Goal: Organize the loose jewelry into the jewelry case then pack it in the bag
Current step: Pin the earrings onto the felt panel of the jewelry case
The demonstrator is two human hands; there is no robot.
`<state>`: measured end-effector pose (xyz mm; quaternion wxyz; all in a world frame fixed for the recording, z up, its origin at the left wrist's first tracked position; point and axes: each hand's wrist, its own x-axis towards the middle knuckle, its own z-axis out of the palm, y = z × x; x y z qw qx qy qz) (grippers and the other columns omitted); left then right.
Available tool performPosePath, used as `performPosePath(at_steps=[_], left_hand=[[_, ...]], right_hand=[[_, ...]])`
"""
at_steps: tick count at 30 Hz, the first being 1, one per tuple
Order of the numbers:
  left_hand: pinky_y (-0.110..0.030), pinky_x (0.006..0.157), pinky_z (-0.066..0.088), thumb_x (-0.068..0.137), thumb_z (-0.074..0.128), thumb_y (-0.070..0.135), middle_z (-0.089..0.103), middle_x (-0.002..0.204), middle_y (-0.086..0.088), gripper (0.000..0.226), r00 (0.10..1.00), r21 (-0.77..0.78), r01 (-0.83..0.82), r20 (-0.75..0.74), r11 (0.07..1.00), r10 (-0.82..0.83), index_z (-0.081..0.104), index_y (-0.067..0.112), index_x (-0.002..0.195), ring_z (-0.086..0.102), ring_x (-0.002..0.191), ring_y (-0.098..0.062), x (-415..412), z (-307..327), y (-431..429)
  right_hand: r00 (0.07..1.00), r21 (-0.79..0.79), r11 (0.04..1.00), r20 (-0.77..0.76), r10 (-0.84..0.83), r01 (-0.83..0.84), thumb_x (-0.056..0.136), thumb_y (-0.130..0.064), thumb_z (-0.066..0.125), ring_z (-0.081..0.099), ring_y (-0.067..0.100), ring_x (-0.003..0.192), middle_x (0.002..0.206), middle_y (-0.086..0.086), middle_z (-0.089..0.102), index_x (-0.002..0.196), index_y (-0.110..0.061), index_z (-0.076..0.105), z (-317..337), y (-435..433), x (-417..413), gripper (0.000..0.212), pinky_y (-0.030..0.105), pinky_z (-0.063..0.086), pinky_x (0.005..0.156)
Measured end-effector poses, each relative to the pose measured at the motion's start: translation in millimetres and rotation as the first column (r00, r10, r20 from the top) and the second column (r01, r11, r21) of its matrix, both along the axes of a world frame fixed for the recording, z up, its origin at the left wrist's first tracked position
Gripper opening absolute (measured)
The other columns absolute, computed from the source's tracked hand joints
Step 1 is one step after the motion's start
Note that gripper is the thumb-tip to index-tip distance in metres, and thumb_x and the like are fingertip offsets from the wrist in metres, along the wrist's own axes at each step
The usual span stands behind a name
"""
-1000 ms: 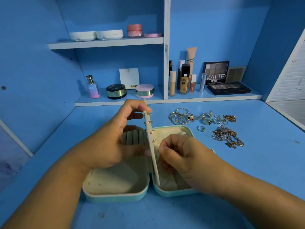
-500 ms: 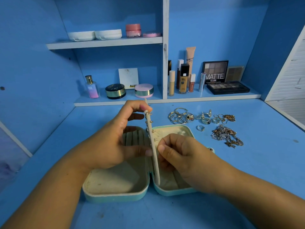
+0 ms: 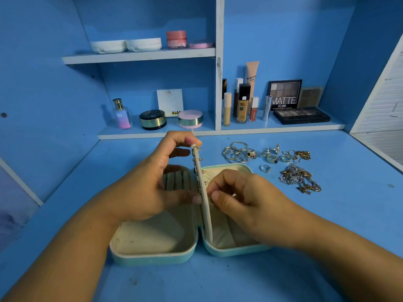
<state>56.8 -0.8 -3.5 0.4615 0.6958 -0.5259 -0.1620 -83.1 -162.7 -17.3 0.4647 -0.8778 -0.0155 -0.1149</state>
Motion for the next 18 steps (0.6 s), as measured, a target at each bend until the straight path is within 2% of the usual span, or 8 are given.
performPosePath(at_steps=[3, 6, 9, 14, 18], left_hand=[[-0.050, 0.102, 0.046, 0.056, 0.082, 0.062, 0.048, 0.129, 0.019, 0.074, 1.000, 0.000, -0.001, -0.008, 1.000, 0.001, 0.041, 0.054, 0.117, 0.049, 0.127, -0.021, -0.3, 0.4, -0.4], [-0.049, 0.100, 0.047, 0.057, 0.085, 0.054, 0.047, 0.128, 0.021, 0.074, 1.000, -0.001, -0.004, 0.013, 1.000, 0.004, 0.041, 0.054, 0.117, 0.049, 0.127, -0.018, -0.7, 0.4, -0.5], [-0.050, 0.098, 0.049, 0.059, 0.083, 0.042, 0.048, 0.126, 0.022, 0.072, 1.000, -0.003, -0.013, 0.013, 1.000, 0.013, 0.041, 0.054, 0.116, 0.051, 0.124, -0.019, -0.7, -0.6, -0.4], [-0.050, 0.101, 0.047, 0.060, 0.082, 0.059, 0.047, 0.130, 0.018, 0.074, 1.000, -0.001, -0.006, 0.023, 1.000, 0.006, 0.040, 0.051, 0.120, 0.049, 0.127, -0.020, 0.0, -0.5, -0.3], [-0.050, 0.101, 0.046, 0.058, 0.081, 0.062, 0.047, 0.130, 0.019, 0.074, 1.000, -0.001, -0.009, 0.015, 1.000, 0.009, 0.040, 0.053, 0.119, 0.049, 0.128, -0.020, 0.2, -0.7, 0.0]], right_hand=[[0.993, -0.214, 0.977, 0.115, 0.016, 0.009, 0.087, -0.018, 0.063, 0.057, 0.006, 0.083, 0.082, -0.016, 0.059, 0.090, -0.028, 0.060, -0.9, -4.4, 0.5, 0.010, 0.015, 0.046, 0.072], [0.967, -0.339, 0.940, 0.249, 0.051, 0.038, 0.084, -0.015, 0.065, 0.053, 0.004, 0.079, 0.083, -0.014, 0.055, 0.089, -0.019, 0.061, -4.0, -3.0, 3.2, 0.008, 0.011, 0.042, 0.072], [0.955, -0.348, 0.937, 0.290, 0.065, 0.042, 0.083, -0.014, 0.065, 0.052, 0.004, 0.077, 0.082, -0.013, 0.053, 0.088, -0.015, 0.062, -5.8, -3.1, 5.5, 0.006, 0.011, 0.041, 0.070], [0.949, -0.291, 0.955, 0.313, 0.043, 0.053, 0.083, -0.015, 0.068, 0.054, 0.004, 0.073, 0.076, -0.013, 0.057, 0.083, -0.017, 0.064, -7.2, -0.9, 5.1, 0.004, 0.010, 0.042, 0.066], [0.953, -0.228, 0.973, 0.301, 0.022, 0.049, 0.079, -0.014, 0.073, 0.058, 0.004, 0.073, 0.074, -0.015, 0.060, 0.082, -0.018, 0.066, -4.8, -2.9, 4.6, 0.008, 0.010, 0.044, 0.066]])
